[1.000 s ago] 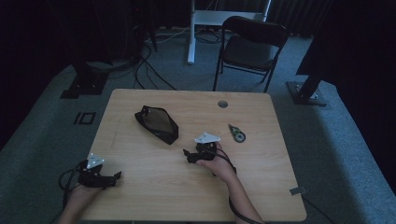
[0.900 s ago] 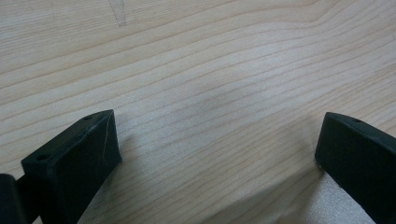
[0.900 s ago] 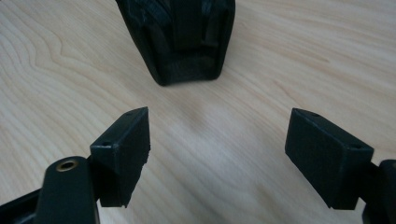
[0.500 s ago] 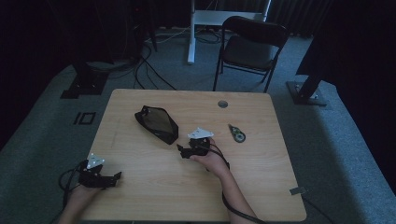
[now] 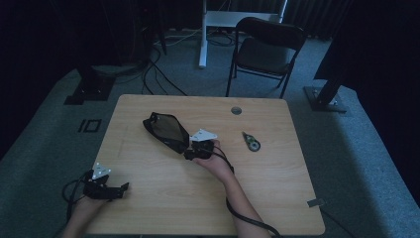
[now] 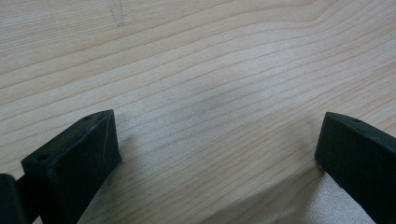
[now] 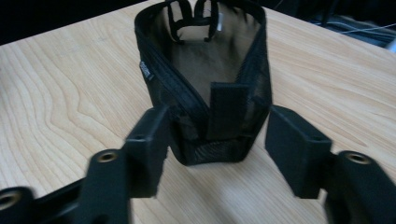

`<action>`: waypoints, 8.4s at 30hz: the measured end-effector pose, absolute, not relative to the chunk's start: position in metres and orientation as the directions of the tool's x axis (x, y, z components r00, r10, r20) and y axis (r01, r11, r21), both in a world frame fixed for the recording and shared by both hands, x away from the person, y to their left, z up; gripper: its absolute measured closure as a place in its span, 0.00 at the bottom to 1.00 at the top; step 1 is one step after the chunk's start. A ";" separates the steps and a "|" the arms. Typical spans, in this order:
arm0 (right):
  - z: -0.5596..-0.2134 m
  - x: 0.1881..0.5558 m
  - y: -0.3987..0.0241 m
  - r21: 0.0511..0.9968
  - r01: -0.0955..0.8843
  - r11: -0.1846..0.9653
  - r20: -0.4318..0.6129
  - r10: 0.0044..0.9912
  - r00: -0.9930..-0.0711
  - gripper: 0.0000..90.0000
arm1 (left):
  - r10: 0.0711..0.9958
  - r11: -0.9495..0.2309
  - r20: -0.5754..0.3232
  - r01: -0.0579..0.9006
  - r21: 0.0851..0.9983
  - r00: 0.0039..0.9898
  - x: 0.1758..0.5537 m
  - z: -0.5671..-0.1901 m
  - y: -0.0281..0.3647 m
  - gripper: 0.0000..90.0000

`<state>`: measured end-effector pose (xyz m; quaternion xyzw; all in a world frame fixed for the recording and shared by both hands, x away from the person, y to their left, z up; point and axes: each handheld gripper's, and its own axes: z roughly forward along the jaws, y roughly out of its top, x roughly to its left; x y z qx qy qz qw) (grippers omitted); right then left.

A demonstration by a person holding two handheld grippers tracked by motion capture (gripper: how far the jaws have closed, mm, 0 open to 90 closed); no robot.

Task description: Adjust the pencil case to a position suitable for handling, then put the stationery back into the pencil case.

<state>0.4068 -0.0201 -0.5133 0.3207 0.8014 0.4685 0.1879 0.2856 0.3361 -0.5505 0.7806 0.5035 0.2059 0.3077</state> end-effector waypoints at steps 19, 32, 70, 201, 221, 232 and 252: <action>-0.516 0.417 -0.016 0.845 0.367 0.388 0.000 0.687 -0.727 0.81 | 0.913 -0.303 0.011 0.660 0.688 0.408 0.286 -0.550 0.336 0.00; -0.517 0.416 -0.026 0.846 0.403 0.348 0.027 0.728 -0.685 0.81 | 0.914 -0.301 0.011 0.661 0.688 0.405 0.285 -0.550 0.336 0.00; -0.517 0.379 -0.089 0.842 0.404 0.357 -0.009 0.759 -0.651 0.81 | 0.916 -0.298 0.011 0.662 0.688 0.401 0.286 -0.551 0.336 0.00; -0.529 0.360 -0.279 0.833 0.511 0.211 0.007 0.920 -0.393 0.21 | 0.917 -0.297 0.011 0.662 0.688 0.400 0.286 -0.550 0.336 0.00; -0.533 0.417 -0.256 0.818 0.518 0.249 -0.016 0.911 -0.413 0.23 | 0.917 -0.297 0.011 0.662 0.688 0.399 0.286 -0.550 0.336 0.00; -0.545 0.437 -0.242 0.796 0.545 0.264 -0.014 0.907 -0.420 0.25 | 0.917 -0.297 0.011 0.662 0.688 0.399 0.286 -0.550 0.336 0.00; -0.549 0.455 -0.228 0.753 0.575 0.320 -0.033 0.891 -0.452 0.36 | 0.917 -0.296 0.011 0.663 0.688 0.399 0.286 -0.550 0.336 0.00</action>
